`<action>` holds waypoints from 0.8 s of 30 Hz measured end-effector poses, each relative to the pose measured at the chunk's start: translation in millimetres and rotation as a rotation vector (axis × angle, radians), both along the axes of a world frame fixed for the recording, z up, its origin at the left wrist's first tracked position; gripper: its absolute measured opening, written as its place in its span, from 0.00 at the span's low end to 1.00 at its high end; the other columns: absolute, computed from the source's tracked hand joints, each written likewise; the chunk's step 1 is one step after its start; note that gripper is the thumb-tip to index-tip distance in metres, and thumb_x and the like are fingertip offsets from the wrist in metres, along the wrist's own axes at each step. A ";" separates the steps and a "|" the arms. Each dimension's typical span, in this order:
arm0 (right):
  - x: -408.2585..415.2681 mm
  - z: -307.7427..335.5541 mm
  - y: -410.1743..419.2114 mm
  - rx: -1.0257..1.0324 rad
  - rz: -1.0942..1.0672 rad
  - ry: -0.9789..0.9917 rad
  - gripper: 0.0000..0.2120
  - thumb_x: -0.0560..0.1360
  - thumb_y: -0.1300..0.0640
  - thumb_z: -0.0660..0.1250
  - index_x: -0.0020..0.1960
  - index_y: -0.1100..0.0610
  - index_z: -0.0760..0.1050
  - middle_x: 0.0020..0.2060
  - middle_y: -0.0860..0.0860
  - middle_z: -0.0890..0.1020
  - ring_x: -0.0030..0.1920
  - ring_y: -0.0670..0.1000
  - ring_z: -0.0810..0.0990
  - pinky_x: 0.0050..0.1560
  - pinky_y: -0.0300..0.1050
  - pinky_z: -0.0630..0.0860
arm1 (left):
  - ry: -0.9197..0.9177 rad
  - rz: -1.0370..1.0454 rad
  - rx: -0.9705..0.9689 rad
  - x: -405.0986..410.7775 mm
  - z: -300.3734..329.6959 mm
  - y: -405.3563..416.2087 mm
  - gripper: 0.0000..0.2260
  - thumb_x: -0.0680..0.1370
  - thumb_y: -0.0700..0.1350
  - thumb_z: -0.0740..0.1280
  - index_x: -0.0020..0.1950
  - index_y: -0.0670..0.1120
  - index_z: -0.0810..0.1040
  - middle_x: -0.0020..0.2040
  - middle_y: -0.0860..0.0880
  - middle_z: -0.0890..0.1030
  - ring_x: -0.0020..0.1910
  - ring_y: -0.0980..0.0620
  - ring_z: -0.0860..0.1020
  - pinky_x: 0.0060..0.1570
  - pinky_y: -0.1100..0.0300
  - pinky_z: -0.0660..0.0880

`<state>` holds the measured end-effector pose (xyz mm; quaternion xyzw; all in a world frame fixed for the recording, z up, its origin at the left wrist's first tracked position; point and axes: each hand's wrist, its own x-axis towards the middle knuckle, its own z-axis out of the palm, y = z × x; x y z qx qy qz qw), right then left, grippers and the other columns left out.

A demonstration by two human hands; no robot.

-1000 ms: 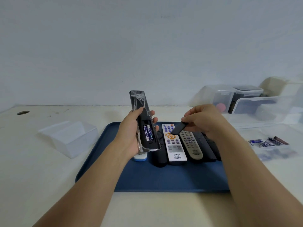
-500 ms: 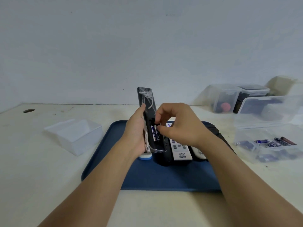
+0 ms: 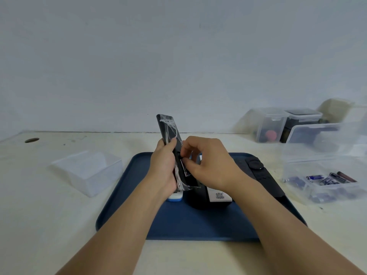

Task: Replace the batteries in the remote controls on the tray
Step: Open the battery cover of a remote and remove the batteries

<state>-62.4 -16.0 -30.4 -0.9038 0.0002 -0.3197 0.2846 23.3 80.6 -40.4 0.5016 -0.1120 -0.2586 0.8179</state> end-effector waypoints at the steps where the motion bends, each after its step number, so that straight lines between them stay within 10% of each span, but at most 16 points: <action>1: 0.6 -0.8 0.2 -0.006 -0.005 0.001 0.09 0.71 0.66 0.67 0.44 0.53 0.79 0.36 0.46 0.82 0.36 0.46 0.78 0.42 0.43 0.77 | -0.018 0.010 0.012 -1.1 -0.5 -0.8 0.10 0.85 0.45 0.60 0.62 0.46 0.78 0.48 0.44 0.83 0.42 0.46 0.83 0.36 0.55 0.79; 7: 4.7 -4.1 4.1 -0.067 -0.028 -0.017 0.09 0.71 0.66 0.64 0.46 0.54 0.77 0.35 0.42 0.77 0.36 0.43 0.74 0.39 0.39 0.72 | -0.045 0.042 0.028 -4.5 -2.4 -3.9 0.09 0.85 0.45 0.60 0.59 0.47 0.79 0.52 0.42 0.83 0.52 0.43 0.83 0.55 0.45 0.81; 24: 17.3 -16.0 10.7 -0.107 0.047 -0.020 0.06 0.70 0.61 0.55 0.45 0.57 0.69 0.41 0.50 0.75 0.40 0.52 0.72 0.41 0.53 0.72 | 0.127 0.069 -0.050 -4.9 -8.2 -3.3 0.09 0.84 0.41 0.61 0.45 0.47 0.75 0.34 0.49 0.81 0.34 0.51 0.82 0.39 0.54 0.79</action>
